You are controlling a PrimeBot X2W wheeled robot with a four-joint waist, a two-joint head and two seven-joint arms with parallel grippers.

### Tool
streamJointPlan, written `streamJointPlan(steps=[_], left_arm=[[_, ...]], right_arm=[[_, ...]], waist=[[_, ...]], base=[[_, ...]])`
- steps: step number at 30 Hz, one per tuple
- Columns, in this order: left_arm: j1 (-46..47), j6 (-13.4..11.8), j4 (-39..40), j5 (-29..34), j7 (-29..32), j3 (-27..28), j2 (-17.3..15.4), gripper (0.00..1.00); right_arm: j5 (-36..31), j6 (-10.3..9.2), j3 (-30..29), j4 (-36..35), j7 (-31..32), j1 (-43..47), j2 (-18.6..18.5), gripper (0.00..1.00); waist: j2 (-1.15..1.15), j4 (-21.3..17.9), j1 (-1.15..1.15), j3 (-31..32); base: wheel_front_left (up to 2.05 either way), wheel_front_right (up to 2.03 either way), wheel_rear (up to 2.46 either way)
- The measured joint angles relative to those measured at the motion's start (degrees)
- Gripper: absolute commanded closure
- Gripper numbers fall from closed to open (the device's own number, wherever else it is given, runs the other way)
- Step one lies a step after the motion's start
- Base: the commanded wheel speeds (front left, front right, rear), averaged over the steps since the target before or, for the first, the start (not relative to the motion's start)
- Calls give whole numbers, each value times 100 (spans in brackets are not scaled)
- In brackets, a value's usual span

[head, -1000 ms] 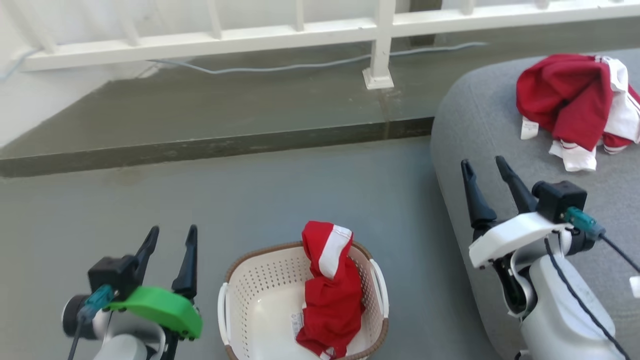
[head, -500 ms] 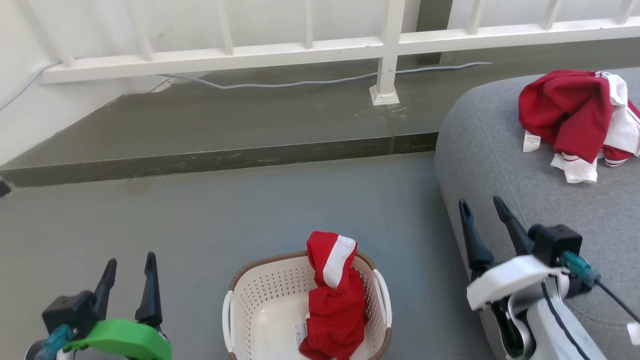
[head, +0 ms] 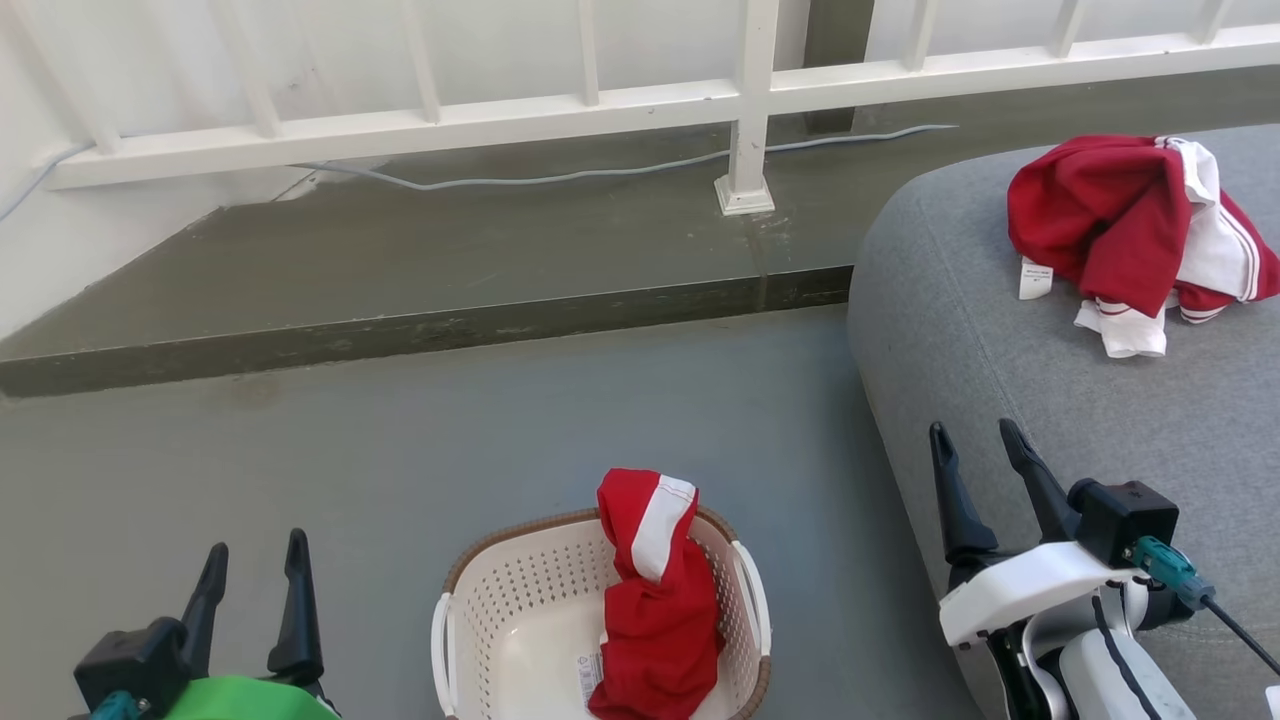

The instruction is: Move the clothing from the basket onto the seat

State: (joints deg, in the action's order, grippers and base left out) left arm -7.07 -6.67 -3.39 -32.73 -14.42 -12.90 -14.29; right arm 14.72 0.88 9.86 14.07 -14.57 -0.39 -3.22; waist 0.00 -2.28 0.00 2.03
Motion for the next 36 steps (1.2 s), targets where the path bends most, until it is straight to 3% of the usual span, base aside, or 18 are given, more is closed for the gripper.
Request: streamJointPlan(steps=[36], left_arm=[[-325,-16,430,297,0,42,110,0]], right_arm=[[4,-103,40,-588,-1,208,45,0]], waist=[[0,-30,0,-278]], base=[[0,0,0]])
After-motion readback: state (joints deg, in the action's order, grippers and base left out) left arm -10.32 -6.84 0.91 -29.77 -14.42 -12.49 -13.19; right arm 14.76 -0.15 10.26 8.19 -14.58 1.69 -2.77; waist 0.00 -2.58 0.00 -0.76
